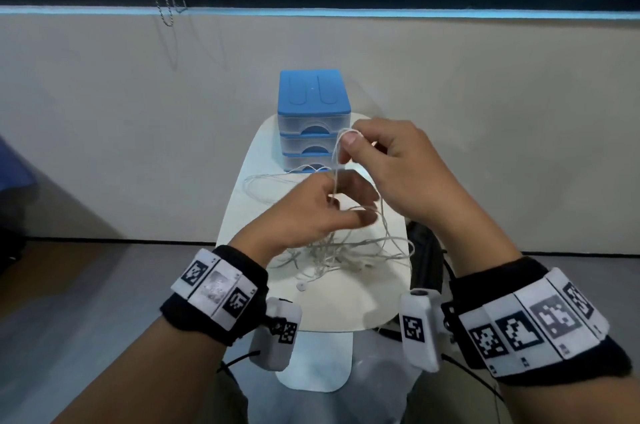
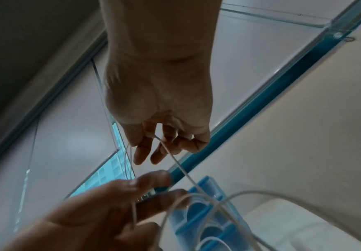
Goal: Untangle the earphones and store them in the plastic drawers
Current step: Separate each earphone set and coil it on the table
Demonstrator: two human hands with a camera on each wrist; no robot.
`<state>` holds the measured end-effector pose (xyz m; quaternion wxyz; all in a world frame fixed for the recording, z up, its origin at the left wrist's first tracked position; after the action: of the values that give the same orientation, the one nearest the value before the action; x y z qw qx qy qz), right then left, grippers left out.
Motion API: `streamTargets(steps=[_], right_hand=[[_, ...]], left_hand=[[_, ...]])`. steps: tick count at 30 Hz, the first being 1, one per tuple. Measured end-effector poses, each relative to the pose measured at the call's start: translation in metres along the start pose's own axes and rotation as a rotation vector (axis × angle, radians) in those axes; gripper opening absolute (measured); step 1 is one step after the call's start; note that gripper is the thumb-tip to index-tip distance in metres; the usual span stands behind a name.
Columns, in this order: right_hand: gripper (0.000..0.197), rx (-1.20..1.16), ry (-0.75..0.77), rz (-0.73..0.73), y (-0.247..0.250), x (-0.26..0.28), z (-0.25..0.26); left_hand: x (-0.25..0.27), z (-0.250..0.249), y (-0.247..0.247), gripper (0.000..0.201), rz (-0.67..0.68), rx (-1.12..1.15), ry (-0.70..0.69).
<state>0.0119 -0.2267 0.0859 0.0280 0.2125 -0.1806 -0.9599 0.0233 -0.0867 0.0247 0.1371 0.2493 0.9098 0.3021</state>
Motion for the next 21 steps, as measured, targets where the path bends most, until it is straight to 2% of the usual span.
streamTargets(steps=[4,8,10,12,14,16,18,19,21], right_hand=[[0.041,0.213,0.101,-0.06,0.001,-0.008,0.017],[0.049,0.167,0.094,-0.142,0.008,-0.009,0.022],[0.049,0.088,0.078,-0.127,0.009,-0.008,0.02],[0.048,0.138,0.113,-0.068,0.005,-0.008,0.018],[0.035,0.206,0.154,-0.011,0.001,-0.009,0.018],[0.018,0.356,0.237,-0.094,0.008,-0.014,0.019],[0.024,0.539,0.291,-0.266,0.023,-0.016,0.022],[0.026,0.602,0.279,-0.32,0.03,-0.015,0.022],[0.02,0.675,0.106,-0.27,0.036,-0.012,0.014]], left_hand=[[-0.01,-0.005,-0.017,0.009,0.078,-0.008,0.019],[-0.012,0.0,-0.026,0.008,0.113,-0.07,-0.01],[-0.013,0.002,-0.028,0.013,0.123,-0.052,-0.021],[-0.012,0.001,-0.03,0.01,0.145,-0.026,-0.038],[-0.01,-0.001,-0.031,0.008,0.2,-0.035,-0.047],[-0.008,0.002,-0.032,0.013,0.256,-0.108,-0.041],[-0.007,0.006,-0.029,0.016,0.247,-0.174,-0.033],[-0.006,0.008,-0.026,0.018,0.215,-0.164,-0.029],[-0.005,0.011,-0.02,0.023,0.139,-0.119,-0.016]])
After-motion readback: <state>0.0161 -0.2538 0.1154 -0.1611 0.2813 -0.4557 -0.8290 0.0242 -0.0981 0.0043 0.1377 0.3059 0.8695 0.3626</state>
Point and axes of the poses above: each hand's wrist, its own x-axis away from the middle knuckle, its own y-axis out of the back of the hand, z = x × y, the point moved 3 cm from there along -x, towards the middle knuckle, and after that the axes turned 15 degrees about -x, right-handed, at the moved point
